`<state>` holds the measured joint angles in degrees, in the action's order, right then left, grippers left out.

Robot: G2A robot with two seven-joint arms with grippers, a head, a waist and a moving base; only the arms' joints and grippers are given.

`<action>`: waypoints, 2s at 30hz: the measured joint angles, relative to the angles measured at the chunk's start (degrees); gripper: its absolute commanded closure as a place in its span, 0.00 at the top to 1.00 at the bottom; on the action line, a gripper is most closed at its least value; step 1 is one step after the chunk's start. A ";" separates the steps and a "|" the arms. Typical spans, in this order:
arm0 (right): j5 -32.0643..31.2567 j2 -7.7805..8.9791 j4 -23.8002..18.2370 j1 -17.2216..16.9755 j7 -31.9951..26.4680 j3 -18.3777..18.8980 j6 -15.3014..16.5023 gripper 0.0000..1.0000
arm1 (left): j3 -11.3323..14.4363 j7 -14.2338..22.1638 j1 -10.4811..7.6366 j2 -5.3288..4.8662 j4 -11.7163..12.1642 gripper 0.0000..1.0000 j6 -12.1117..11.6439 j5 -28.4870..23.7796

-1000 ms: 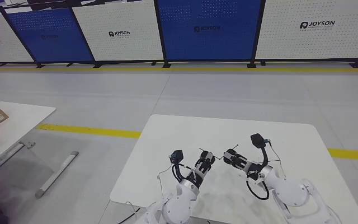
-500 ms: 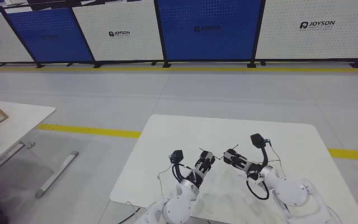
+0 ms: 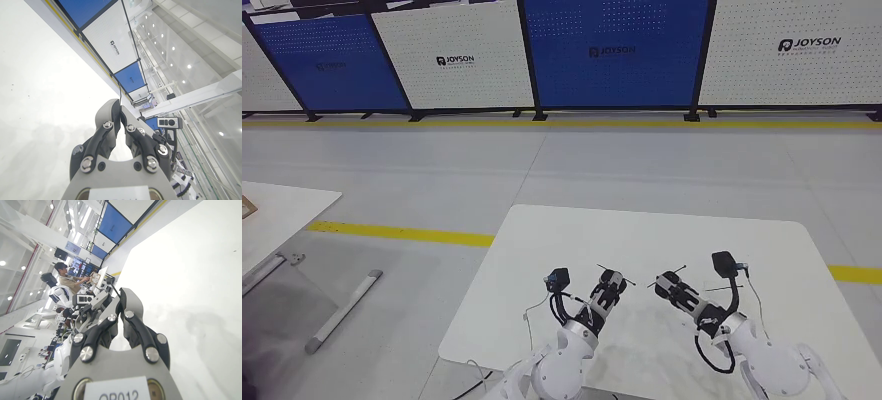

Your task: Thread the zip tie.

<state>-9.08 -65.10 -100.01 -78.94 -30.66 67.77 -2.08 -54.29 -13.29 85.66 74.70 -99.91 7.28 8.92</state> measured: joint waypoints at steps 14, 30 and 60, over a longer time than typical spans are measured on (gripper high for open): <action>2.51 -0.65 1.57 1.49 0.42 -1.90 1.78 0.00 | 0.00 0.00 0.00 0.00 0.00 0.00 0.00 0.00; 2.93 -1.08 2.82 2.59 1.25 -2.87 -0.04 0.00 | 0.00 0.00 0.00 0.00 0.00 0.00 0.00 0.00; 0.64 -1.52 1.85 2.46 1.19 -3.50 -2.34 0.00 | 0.00 0.00 0.00 0.00 0.00 0.00 0.00 0.00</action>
<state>-8.44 -66.62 -98.16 -76.47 -29.48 64.28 -4.42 -54.29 -13.29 85.66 74.70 -99.91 7.28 8.92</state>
